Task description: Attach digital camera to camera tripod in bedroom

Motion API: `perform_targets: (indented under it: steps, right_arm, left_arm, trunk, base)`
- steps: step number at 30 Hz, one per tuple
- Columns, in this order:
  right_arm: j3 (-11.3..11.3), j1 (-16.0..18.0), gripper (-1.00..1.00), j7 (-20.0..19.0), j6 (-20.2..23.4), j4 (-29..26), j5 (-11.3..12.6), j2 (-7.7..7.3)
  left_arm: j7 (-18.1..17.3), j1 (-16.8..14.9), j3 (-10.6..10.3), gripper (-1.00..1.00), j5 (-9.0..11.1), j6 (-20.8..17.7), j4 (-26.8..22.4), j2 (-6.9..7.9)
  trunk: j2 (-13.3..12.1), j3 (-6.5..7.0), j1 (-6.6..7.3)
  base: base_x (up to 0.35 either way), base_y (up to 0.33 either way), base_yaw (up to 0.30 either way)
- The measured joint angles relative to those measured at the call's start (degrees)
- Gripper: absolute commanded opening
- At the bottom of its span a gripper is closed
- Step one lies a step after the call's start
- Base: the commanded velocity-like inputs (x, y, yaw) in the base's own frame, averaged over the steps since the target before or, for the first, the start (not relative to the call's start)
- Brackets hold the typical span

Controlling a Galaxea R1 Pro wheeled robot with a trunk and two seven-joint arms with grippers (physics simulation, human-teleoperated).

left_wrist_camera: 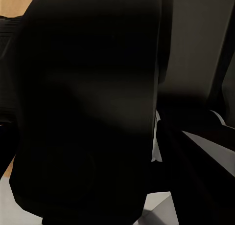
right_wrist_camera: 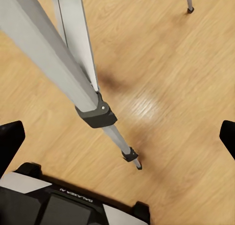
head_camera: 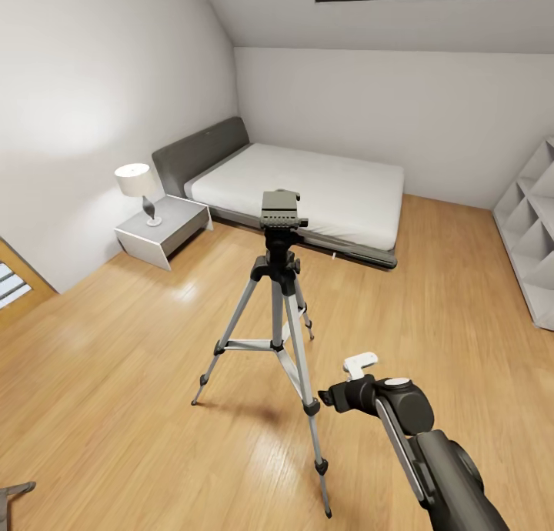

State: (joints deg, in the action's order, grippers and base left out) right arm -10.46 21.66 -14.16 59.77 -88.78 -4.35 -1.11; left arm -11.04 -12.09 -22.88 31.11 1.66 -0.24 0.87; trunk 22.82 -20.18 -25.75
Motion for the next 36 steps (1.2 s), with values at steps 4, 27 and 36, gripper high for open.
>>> perform_targets:
  steps: [4, 27, 36]
  right_arm:
    - [-0.05, 0.0, 1.0, -0.14, 0.0, -0.01, 0.02, 0.33]
    - [-0.49, 0.01, 1.0, -1.91, -0.01, -0.03, 0.06, 4.65]
    - [-0.7, 0.01, 1.0, -1.95, -0.01, 0.02, -0.01, 4.7]
  left_arm:
    - [0.0, 0.0, -0.01, -1.0, 0.0, -0.03, 0.02, 0.0]
    - [0.0, 0.0, 0.0, -1.0, 0.02, 0.0, 0.0, 0.0]
    - [0.0, 0.0, 0.02, -1.0, 0.04, 0.0, 0.03, 0.0]
  trunk:
    - [0.0, 0.0, 0.0]
    - [0.0, 0.0, 0.0]
    - [0.0, 0.0, 0.0]
  base:
    - [0.0, 0.0, 0.0]
    - [0.0, 0.0, 0.0]
    - [0.0, 0.0, 0.0]
